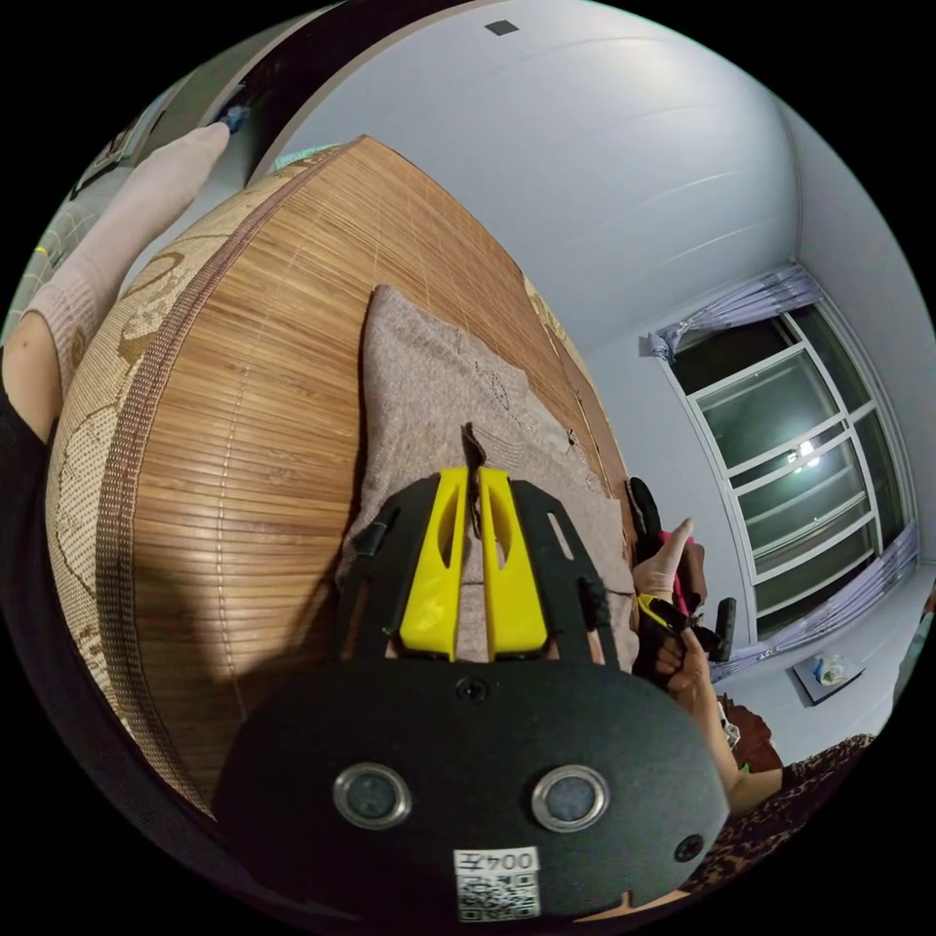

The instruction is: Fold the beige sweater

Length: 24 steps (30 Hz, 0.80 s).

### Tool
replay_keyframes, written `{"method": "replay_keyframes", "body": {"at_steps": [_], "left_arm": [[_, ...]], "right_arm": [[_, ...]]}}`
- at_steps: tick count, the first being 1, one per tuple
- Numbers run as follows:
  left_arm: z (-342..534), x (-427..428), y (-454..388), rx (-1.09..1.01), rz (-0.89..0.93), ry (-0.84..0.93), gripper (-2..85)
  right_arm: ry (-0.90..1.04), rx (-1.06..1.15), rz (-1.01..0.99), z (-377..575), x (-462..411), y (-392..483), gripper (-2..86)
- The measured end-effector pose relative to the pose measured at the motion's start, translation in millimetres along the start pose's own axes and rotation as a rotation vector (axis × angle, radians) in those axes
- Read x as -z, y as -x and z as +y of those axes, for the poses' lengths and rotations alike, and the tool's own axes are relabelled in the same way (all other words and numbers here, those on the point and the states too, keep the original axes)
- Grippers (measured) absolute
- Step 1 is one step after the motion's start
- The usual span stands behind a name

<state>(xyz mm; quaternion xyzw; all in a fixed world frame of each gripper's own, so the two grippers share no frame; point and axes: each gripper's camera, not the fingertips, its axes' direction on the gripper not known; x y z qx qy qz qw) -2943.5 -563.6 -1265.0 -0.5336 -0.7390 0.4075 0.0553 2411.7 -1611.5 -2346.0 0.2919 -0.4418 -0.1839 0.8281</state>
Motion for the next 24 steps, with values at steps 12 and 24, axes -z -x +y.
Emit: {"method": "replay_keyframes", "body": {"at_steps": [12,24], "left_arm": [[3,13,-14,-0.004,-0.015,-0.002,2.3],[7,22,-22,-0.016,-0.021,-0.011,1.9]], "right_arm": [[0.007,0.088,-0.017,-14,-7,13,2.8],[-0.093,0.053,-0.117,-68,40,-12,8.1]]}}
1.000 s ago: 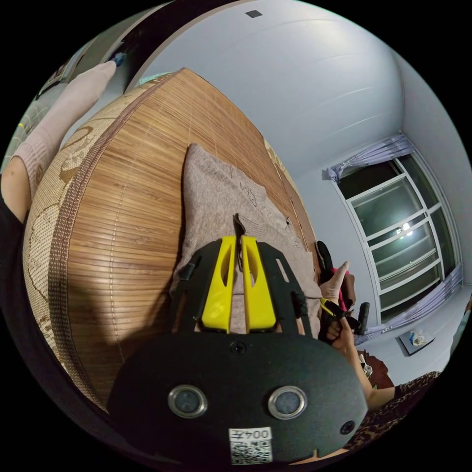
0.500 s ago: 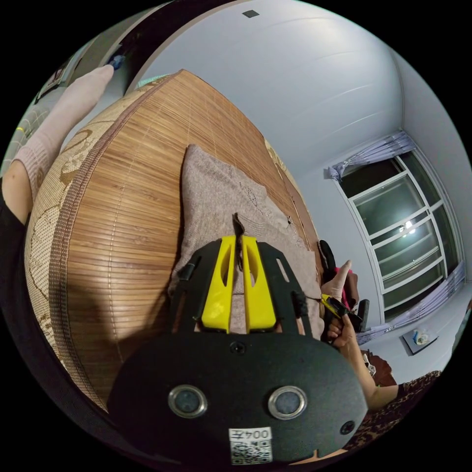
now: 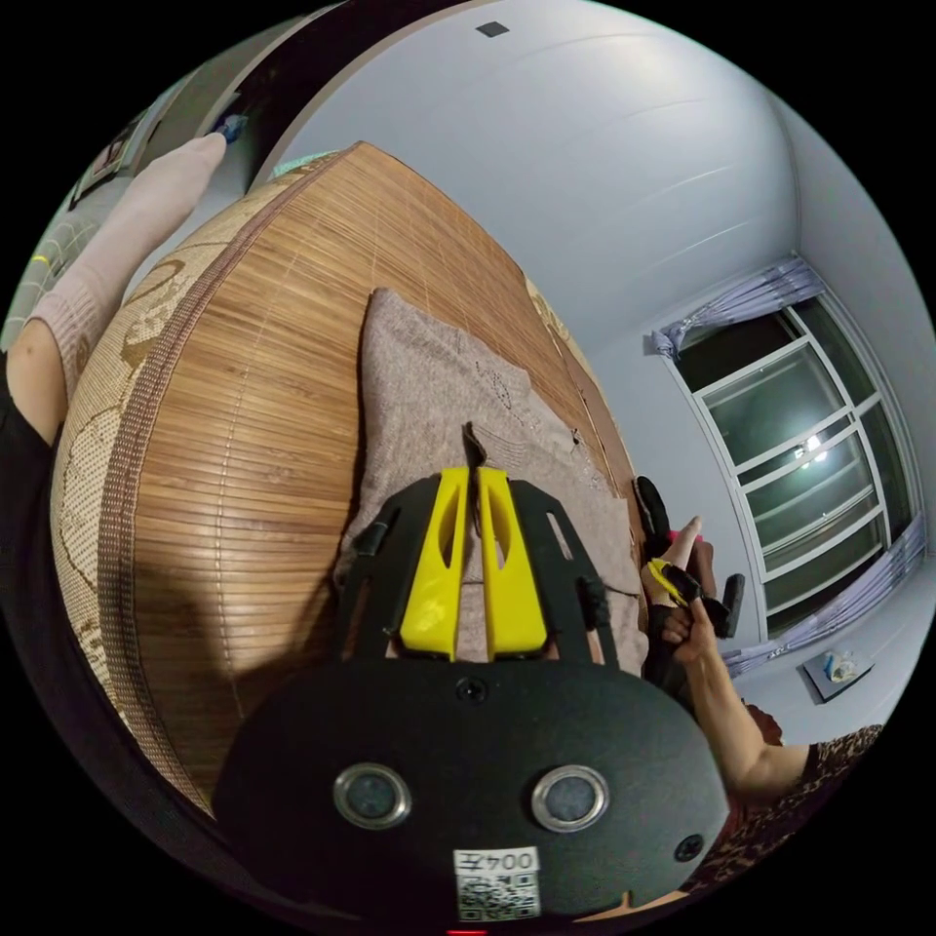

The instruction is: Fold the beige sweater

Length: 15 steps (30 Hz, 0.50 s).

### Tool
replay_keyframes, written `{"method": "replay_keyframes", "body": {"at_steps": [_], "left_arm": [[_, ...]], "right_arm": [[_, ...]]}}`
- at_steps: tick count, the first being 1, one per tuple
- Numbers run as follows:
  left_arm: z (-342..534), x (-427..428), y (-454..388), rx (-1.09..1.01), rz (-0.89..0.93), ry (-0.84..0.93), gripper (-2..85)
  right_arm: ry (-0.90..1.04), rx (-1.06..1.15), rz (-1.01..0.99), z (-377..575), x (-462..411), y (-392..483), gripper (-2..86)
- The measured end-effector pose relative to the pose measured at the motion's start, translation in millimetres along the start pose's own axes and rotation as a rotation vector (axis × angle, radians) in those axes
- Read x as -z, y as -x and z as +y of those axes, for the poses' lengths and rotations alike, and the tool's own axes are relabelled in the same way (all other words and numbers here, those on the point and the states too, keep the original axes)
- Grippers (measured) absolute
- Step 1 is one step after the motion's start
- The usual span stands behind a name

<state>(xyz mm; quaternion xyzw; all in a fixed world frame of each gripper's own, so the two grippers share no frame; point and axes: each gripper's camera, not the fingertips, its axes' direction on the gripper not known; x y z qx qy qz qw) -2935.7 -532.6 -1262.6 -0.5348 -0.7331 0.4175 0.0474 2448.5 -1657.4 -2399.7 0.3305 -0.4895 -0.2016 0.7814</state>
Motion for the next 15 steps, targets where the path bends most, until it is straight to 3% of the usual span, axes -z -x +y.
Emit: {"method": "replay_keyframes", "body": {"at_steps": [8,11,15], "left_arm": [[1,5,-2,-0.003,-0.003,-0.005,1.7],[0,7,-3,-0.005,-0.002,-0.006,1.5],[-1,7,-4,-0.012,-0.009,0.001,1.0]], "right_arm": [[0.043,0.014,-0.019,-91,-40,-1,8.0],[0.108,0.063,-0.013,-101,-62,5,3.7],[0.096,0.132,0.155,-110,-67,3,1.8]]}}
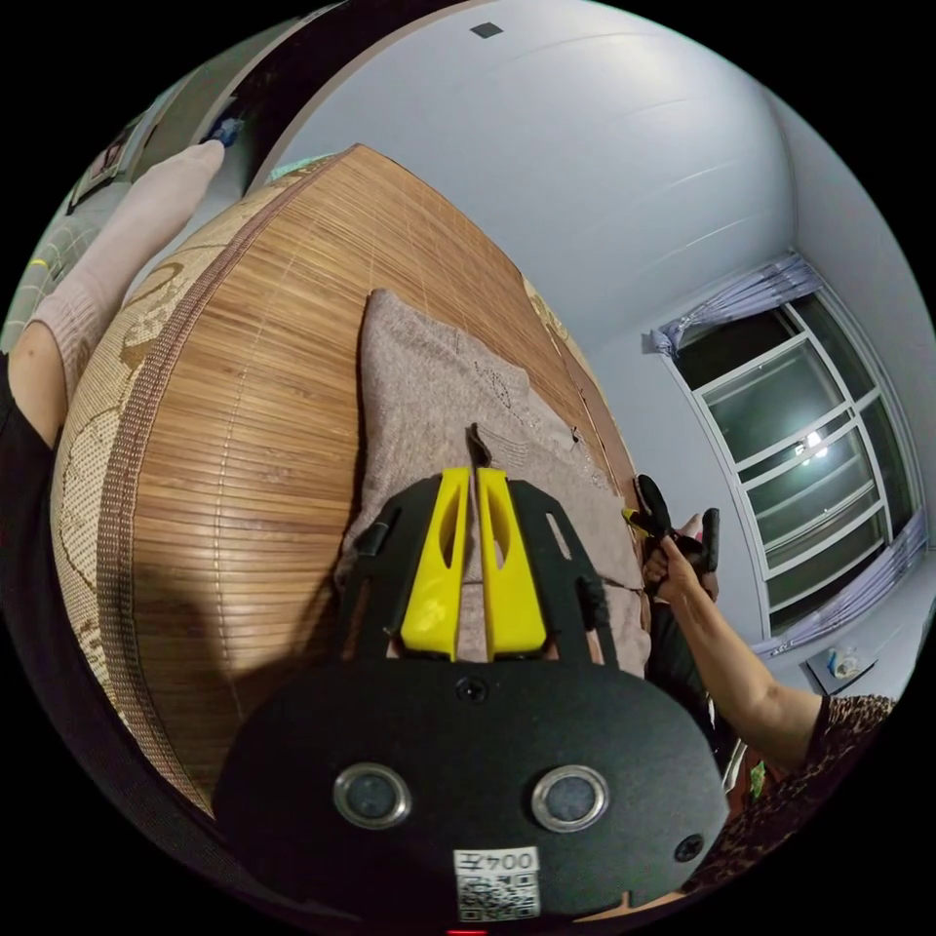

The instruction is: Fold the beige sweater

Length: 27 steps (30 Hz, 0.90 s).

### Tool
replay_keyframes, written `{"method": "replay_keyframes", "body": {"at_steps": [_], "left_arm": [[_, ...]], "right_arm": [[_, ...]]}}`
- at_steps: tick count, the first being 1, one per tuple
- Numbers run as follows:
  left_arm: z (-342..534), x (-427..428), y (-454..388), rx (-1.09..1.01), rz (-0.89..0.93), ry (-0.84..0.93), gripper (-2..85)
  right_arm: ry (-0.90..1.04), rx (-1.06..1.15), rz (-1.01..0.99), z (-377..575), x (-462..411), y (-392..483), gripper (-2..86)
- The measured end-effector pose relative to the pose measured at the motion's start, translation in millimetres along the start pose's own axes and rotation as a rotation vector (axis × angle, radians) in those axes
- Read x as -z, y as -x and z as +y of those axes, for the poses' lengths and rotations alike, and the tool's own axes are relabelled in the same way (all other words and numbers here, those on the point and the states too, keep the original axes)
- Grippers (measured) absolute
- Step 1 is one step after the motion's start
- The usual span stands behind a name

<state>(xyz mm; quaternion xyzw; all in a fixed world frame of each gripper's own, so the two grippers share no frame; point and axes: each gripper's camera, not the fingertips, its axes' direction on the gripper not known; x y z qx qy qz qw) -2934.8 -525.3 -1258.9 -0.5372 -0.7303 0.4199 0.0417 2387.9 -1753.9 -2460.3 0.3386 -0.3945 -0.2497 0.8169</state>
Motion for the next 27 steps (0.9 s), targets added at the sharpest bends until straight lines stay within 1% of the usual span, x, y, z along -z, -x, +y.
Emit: {"method": "replay_keyframes", "body": {"at_steps": [2,3,5,7,9,12,14,16,20,21,22,23,24,25,27], "left_arm": [[-1,0,-1,-0.001,-0.009,0.003,0.8],[-1,0,0,0.001,-0.010,0.003,0.6],[-2,1,0,0.003,-0.009,0.004,0.5],[-3,2,1,0.003,-0.010,0.003,0.4],[-4,3,1,0.003,-0.012,0.003,0.3],[-6,4,3,0.005,-0.013,0.004,0.3],[-7,4,4,0.007,-0.013,0.005,0.3],[-8,5,5,0.007,-0.015,0.006,0.3],[-10,5,8,0.007,-0.016,0.005,0.3],[-10,6,9,0.007,-0.016,0.005,0.3],[-11,6,10,0.007,-0.017,0.005,0.3],[-11,6,10,0.007,-0.017,0.005,0.3],[-12,6,11,0.006,-0.016,0.005,0.3],[-12,5,12,0.004,-0.016,0.007,0.3],[-13,5,14,0.004,-0.017,0.007,0.3]], "right_arm": [[0.001,-0.012,-0.027,-1,-4,-14,2.7],[-0.002,-0.050,-0.069,1,-2,-25,4.2],[-0.002,-0.105,-0.089,6,9,-40,6.0],[0.022,-0.105,-0.180,27,30,-54,6.6],[0.059,-0.093,-0.229,51,44,-57,7.2],[0.136,-0.042,-0.230,93,53,-49,9.3],[0.167,-0.039,-0.253,113,49,-47,9.6],[0.143,-0.052,-0.286,131,42,-49,9.1],[0.143,-0.055,-0.337,136,33,-50,7.5],[0.143,-0.019,-0.331,137,31,-44,5.2],[0.148,0.023,-0.285,138,29,-36,3.7],[0.150,0.045,-0.246,139,28,-32,3.5],[0.149,0.085,-0.147,142,26,-25,3.1],[0.149,0.120,-0.098,145,21,-21,2.9],[0.144,0.146,-0.078,150,15,-17,3.2]]}}
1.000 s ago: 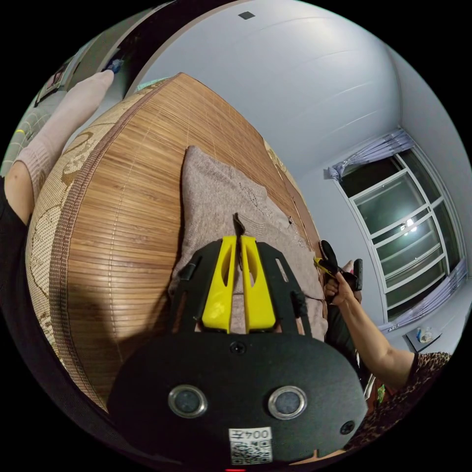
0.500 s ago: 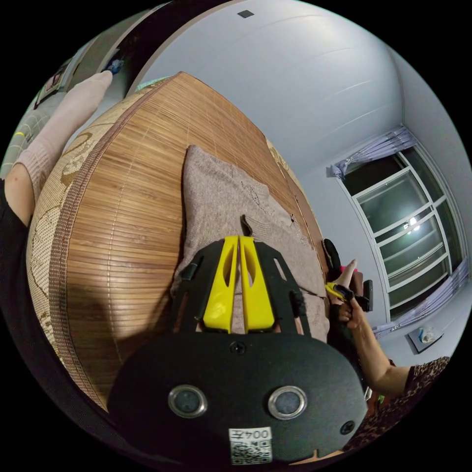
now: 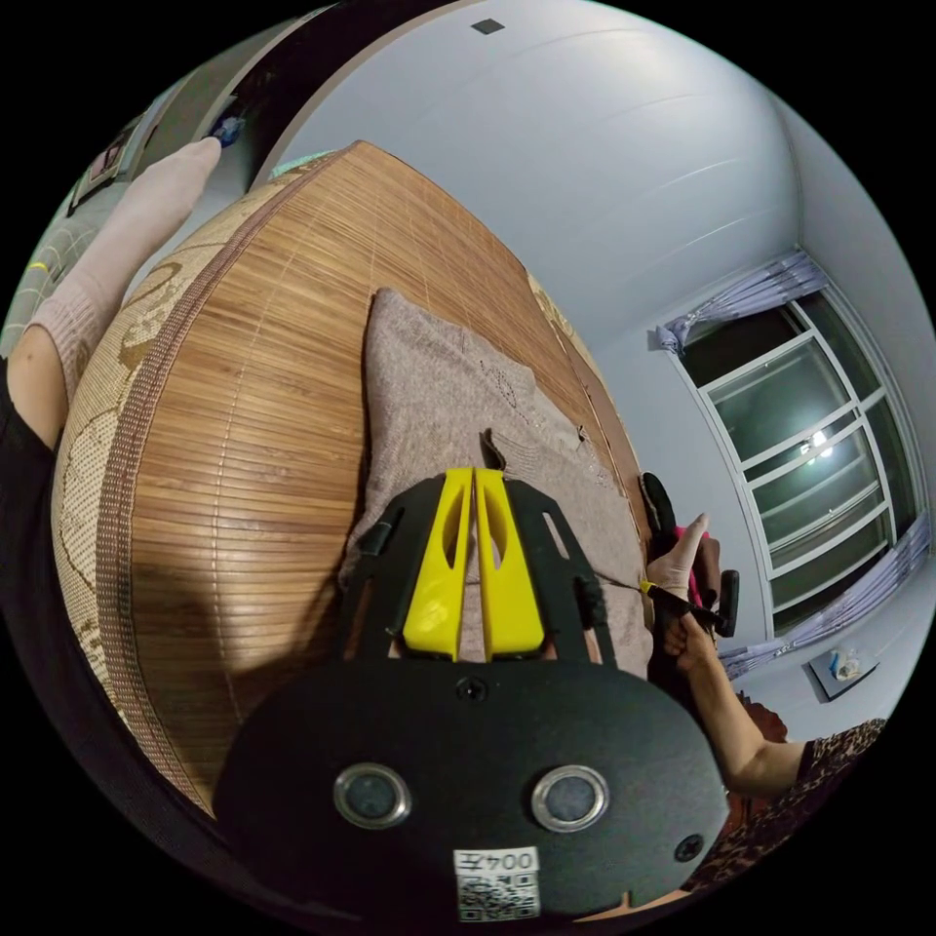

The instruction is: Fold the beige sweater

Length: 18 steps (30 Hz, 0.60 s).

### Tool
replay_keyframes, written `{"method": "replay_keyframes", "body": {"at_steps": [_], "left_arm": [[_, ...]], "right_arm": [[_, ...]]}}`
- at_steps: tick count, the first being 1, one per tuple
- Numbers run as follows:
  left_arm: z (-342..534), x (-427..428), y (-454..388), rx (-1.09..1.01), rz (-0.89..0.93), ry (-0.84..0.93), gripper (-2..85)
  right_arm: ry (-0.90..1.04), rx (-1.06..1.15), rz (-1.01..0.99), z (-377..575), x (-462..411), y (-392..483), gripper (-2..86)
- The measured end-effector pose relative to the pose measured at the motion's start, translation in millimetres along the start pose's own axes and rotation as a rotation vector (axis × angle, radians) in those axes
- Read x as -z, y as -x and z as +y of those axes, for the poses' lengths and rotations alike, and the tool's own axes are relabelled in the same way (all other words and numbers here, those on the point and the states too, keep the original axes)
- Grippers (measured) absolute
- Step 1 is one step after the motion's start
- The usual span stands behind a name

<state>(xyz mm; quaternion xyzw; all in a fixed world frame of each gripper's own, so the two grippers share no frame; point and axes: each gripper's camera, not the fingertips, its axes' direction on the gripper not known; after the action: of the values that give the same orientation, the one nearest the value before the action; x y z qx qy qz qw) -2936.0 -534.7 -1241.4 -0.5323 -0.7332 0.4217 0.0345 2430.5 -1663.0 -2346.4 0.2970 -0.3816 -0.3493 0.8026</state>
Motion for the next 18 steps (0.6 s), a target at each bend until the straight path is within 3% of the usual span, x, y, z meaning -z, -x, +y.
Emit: {"method": "replay_keyframes", "body": {"at_steps": [5,7,10,14,18], "left_arm": [[-1,-1,6,0.001,0.003,-0.001,0.3],[-2,-2,8,-0.002,-0.002,-0.001,0.3],[-2,-4,12,-0.001,-0.003,-0.002,0.3],[-2,-7,17,-0.001,-0.005,-0.002,0.3],[-1,-13,23,-0.002,-0.007,-0.002,0.3]], "right_arm": [[-0.036,-0.036,0.100,16,-1,5,5.2],[-0.193,-0.006,0.179,28,14,20,6.8],[-0.317,0.056,0.128,33,7,45,9.2],[-0.299,0.154,0.127,24,-33,76,10.0],[-0.148,0.172,0.223,17,-91,81,10.0]]}}
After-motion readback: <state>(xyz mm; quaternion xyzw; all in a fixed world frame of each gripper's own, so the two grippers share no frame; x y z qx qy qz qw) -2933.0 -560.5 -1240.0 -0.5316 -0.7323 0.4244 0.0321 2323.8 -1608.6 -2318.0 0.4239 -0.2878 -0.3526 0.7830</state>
